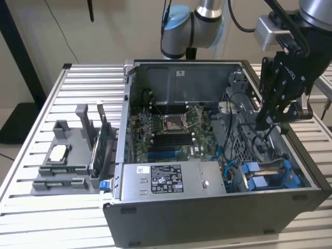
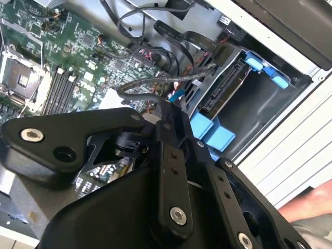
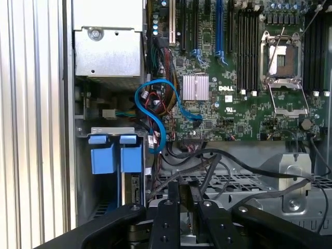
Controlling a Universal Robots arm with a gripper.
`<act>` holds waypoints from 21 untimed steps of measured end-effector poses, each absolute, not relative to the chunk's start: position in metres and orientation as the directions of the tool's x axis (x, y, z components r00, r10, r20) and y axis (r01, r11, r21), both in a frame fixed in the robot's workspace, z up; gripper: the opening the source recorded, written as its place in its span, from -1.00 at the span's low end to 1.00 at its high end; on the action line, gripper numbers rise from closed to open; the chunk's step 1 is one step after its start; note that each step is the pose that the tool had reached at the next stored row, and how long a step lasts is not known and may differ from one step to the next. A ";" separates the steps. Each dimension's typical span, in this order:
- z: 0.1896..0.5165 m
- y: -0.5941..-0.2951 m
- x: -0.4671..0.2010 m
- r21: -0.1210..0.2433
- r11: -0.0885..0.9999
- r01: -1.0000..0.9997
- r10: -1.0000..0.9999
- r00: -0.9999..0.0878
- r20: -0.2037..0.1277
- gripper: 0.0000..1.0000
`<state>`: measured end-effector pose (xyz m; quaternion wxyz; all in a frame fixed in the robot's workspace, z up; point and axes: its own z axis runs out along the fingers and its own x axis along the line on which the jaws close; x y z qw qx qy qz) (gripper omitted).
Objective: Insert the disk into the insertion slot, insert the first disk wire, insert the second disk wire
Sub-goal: 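Insert the first disk wire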
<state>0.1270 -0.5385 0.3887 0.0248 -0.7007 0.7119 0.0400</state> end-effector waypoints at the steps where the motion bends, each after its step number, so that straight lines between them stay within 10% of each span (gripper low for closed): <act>1: 0.388 -0.538 0.127 0.022 0.015 -1.000 -0.996 -0.017 -0.091 -0.62; 21: 0.380 -0.553 0.137 0.021 0.016 -1.000 -0.999 -0.017 -0.028 -0.62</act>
